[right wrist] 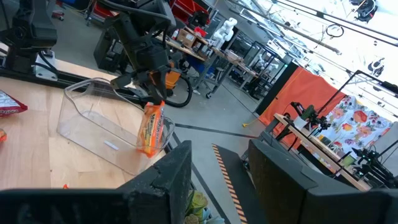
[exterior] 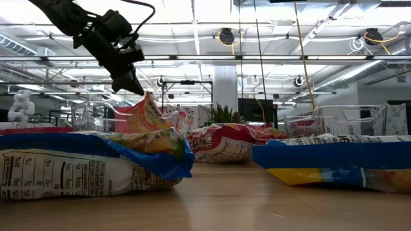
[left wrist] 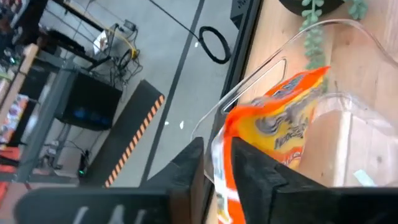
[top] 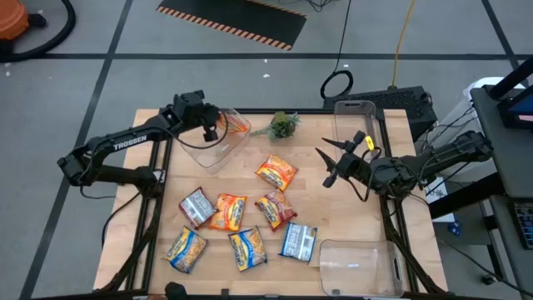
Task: Sort Maruchan noodles
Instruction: Put the top right orange noodle pack into the top left transparent bin, then put the right red noodle pack into the top right transparent bin
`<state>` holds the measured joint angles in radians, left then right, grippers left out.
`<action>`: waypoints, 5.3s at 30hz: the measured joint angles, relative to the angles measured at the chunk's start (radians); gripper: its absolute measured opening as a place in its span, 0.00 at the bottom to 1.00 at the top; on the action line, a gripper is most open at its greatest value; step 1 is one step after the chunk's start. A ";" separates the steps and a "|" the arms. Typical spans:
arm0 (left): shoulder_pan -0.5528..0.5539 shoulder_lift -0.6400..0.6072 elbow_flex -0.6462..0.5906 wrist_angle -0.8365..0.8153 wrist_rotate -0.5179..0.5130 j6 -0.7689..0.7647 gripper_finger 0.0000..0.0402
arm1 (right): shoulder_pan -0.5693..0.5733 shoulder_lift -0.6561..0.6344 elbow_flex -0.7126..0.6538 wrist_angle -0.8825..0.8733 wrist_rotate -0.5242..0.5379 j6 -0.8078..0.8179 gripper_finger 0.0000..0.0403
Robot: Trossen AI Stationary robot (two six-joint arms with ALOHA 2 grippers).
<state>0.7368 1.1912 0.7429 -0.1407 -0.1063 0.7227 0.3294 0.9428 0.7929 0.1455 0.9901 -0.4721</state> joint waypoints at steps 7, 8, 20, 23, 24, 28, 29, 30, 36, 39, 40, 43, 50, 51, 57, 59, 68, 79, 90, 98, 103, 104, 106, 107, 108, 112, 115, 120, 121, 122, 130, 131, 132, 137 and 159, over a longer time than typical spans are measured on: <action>-0.046 0.000 0.000 -0.022 -0.002 -0.127 0.29 | 0.000 0.000 0.000 0.000 0.000 0.014 0.37; -0.058 0.000 0.000 -0.030 -0.002 -0.146 0.29 | 0.000 0.000 0.000 0.000 0.000 0.015 0.37; -0.200 0.000 0.000 -0.082 -0.002 -0.363 0.29 | -0.014 0.031 0.000 -0.045 -0.132 0.194 0.37; -0.238 0.000 0.000 -0.070 -0.001 -0.393 0.29 | -0.040 0.074 0.000 -0.044 -0.160 0.271 0.37; -0.249 0.000 0.000 -0.062 -0.001 -0.395 0.29 | -0.051 0.093 0.000 -0.040 -0.158 0.292 0.37; -0.290 -0.001 0.000 -0.036 -0.001 -0.393 0.29 | -0.097 0.181 0.000 -0.031 -0.166 0.332 0.37; -0.299 -0.003 0.000 -0.032 -0.001 -0.394 0.29 | -0.108 0.202 0.000 -0.027 -0.190 0.335 0.37; -0.307 -0.008 0.000 -0.029 -0.001 -0.394 0.29 | -0.118 0.220 0.000 -0.021 -0.218 0.341 0.37; -0.355 -0.039 0.000 -0.012 -0.001 -0.408 0.29 | -0.183 0.280 0.000 -0.014 -0.430 0.479 0.37; -0.375 -0.062 0.000 -0.014 0.000 -0.418 0.29 | -0.233 0.296 0.000 -0.036 -0.513 0.627 0.37; -0.382 -0.067 0.000 -0.008 0.000 -0.418 0.29 | -0.246 0.299 0.000 -0.043 -0.562 0.655 0.37; -0.399 -0.074 0.000 -0.009 0.000 -0.422 0.29 | -0.267 0.316 0.000 -0.083 -0.693 0.739 0.37; -0.427 -0.076 0.000 -0.003 0.005 -0.455 0.29 | -0.256 0.366 0.000 -0.166 -0.861 0.843 0.38; -0.432 -0.076 0.000 -0.001 0.014 -0.469 0.29 | -0.248 0.379 0.003 -0.166 -0.884 0.851 0.38; -0.478 -0.076 0.000 0.023 0.128 -0.536 0.29 | -0.193 0.504 0.081 -0.204 -1.021 0.884 0.41; -0.504 -0.076 0.000 0.022 0.134 -0.548 0.29 | -0.173 0.548 0.115 -0.241 -1.020 0.879 0.41; -0.642 -0.076 0.000 -0.027 0.135 -0.568 0.29 | -0.058 0.643 0.173 -0.309 -0.916 0.917 0.41; -0.819 -0.075 0.000 -0.065 0.129 -0.611 0.29 | 0.033 0.662 0.160 -0.367 -0.684 1.028 0.62; -0.920 -0.075 0.000 -0.066 0.053 -0.622 0.29 | 0.006 0.761 0.154 -0.358 -0.756 1.082 0.61; -0.928 -0.075 0.000 -0.066 0.053 -0.625 0.29 | -0.021 0.783 0.154 -0.353 -0.784 1.069 0.52; -0.928 -0.075 0.000 -0.066 0.052 -0.624 0.29 | -0.035 0.782 0.154 -0.352 -0.785 1.020 0.34; -0.928 -0.075 0.000 -0.066 0.052 -0.620 0.29 | -0.038 0.782 0.154 -0.352 -0.785 1.007 0.29; -0.928 -0.075 0.000 -0.066 0.051 -0.610 0.29 | -0.046 0.782 0.154 -0.352 -0.785 0.972 0.20; -0.928 -0.075 0.000 -0.066 0.051 -0.603 0.29 | -0.050 0.782 0.154 -0.352 -0.785 0.952 0.16; -0.928 -0.075 0.000 -0.066 0.051 -0.599 0.29 | -0.054 0.782 0.154 -0.352 -0.785 0.934 0.12; -0.923 -0.075 0.000 -0.066 0.050 -0.576 0.29 | -0.078 0.769 0.154 -0.356 -0.783 0.863 0.01; -0.910 -0.075 0.000 -0.066 0.050 -0.556 0.29 | -0.098 0.741 0.154 -0.367 -0.777 0.819 0.02; -0.870 -0.075 0.000 -0.065 0.050 -0.524 0.29 | -0.125 0.647 0.153 -0.403 -0.707 0.731 0.00; -0.860 -0.075 0.000 -0.064 0.050 -0.519 0.29 | -0.128 0.623 0.153 -0.416 -0.678 0.714 0.00; -0.850 -0.075 0.000 -0.065 0.050 -0.515 0.29 | -0.131 0.598 0.153 -0.427 -0.652 0.697 0.00; -0.766 -0.075 0.000 -0.028 0.050 -0.491 0.29 | -0.147 0.396 0.153 -0.478 -0.523 0.561 0.00; -0.758 -0.075 0.000 -0.020 0.050 -0.491 0.29 | -0.147 0.374 0.153 -0.486 -0.500 0.550 0.00; -0.752 -0.075 0.000 -0.013 0.050 -0.491 0.29 | -0.148 0.354 0.153 -0.494 -0.476 0.537 0.00; -0.730 -0.075 0.000 -0.013 0.051 -0.506 0.29 | -0.147 0.268 0.153 -0.540 -0.349 0.473 0.00; -0.725 -0.075 0.000 -0.014 0.052 -0.488 0.29 | -0.306 0.000 0.153 -0.541 -0.049 0.112 0.00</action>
<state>0.0117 1.1164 0.7427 -0.1551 -0.0547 0.2348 0.0233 0.9428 0.9459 -0.3958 0.9409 -0.3604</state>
